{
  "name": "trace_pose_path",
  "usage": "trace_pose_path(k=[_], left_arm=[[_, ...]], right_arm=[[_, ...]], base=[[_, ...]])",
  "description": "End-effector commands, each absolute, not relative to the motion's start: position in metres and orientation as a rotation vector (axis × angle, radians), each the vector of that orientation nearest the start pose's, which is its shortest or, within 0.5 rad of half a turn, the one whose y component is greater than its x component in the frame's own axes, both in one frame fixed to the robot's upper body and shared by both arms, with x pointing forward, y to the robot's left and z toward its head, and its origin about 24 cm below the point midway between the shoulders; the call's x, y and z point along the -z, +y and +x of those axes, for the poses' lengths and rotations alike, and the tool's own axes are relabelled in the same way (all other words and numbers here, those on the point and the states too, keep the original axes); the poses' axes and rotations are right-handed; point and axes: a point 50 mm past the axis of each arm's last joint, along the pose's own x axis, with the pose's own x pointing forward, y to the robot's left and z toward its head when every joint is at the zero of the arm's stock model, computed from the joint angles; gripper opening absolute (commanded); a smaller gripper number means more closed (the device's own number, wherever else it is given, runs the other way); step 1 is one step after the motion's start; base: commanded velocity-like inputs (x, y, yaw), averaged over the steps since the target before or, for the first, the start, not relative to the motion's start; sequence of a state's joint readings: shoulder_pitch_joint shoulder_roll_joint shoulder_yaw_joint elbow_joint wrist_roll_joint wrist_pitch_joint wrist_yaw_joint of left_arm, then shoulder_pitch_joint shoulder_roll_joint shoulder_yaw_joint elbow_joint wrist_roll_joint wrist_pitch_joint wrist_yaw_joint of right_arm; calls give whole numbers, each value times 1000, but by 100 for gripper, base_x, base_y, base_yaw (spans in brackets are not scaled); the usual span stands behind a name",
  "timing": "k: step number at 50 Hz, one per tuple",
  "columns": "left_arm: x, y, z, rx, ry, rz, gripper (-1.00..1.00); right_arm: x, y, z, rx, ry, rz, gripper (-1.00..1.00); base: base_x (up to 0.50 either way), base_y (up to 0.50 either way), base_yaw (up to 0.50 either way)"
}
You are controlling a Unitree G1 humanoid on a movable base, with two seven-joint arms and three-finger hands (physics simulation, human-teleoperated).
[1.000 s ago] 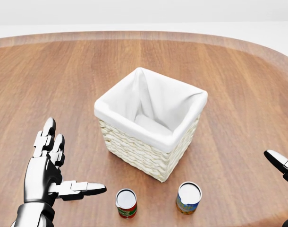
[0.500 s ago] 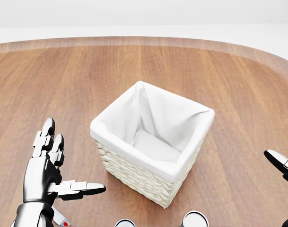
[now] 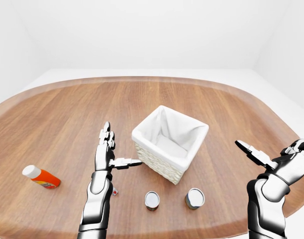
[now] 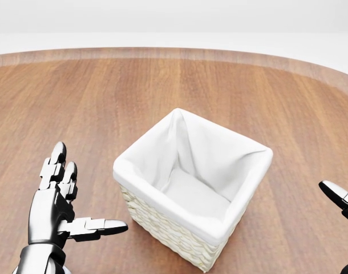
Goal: Pick up the alphabet soup and the cream cheese box, and put them in the basket.
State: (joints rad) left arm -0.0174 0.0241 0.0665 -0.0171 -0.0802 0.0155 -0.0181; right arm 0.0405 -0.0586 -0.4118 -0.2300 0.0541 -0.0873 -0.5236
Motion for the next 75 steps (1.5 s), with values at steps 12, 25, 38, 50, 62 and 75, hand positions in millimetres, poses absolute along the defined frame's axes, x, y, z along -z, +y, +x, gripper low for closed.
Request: trace_pose_path(k=[12, 25, 38, 50, 62, 75], left_arm=[[-46, 167, 258, -38, -19, -43, 100], [-55, 167, 253, -88, -87, 59, 100], [-56, 196, 259, -307, -9, 178, 100], [-96, 193, 257, -370, -188, 607, 100], [-114, 193, 249, -430, -270, 888, 100], [-152, 187, 239, -467, -367, 1278, 100]], right_arm=[[-102, -277, 203, 925, -330, 8, 100], [-99, -278, 204, 926, -315, 0, 100], [-100, -277, 204, 924, -320, 0, 100], [-100, -278, 204, 922, -321, 3, 100], [-102, -279, 204, 927, -327, 6, 100], [-101, -279, 205, 926, -325, 8, 100]], base=[[18, 1, 0], [0, 0, 0], [0, 0, 0], [0, 0, 0], [0, 0, 0], [0, 0, 0]])
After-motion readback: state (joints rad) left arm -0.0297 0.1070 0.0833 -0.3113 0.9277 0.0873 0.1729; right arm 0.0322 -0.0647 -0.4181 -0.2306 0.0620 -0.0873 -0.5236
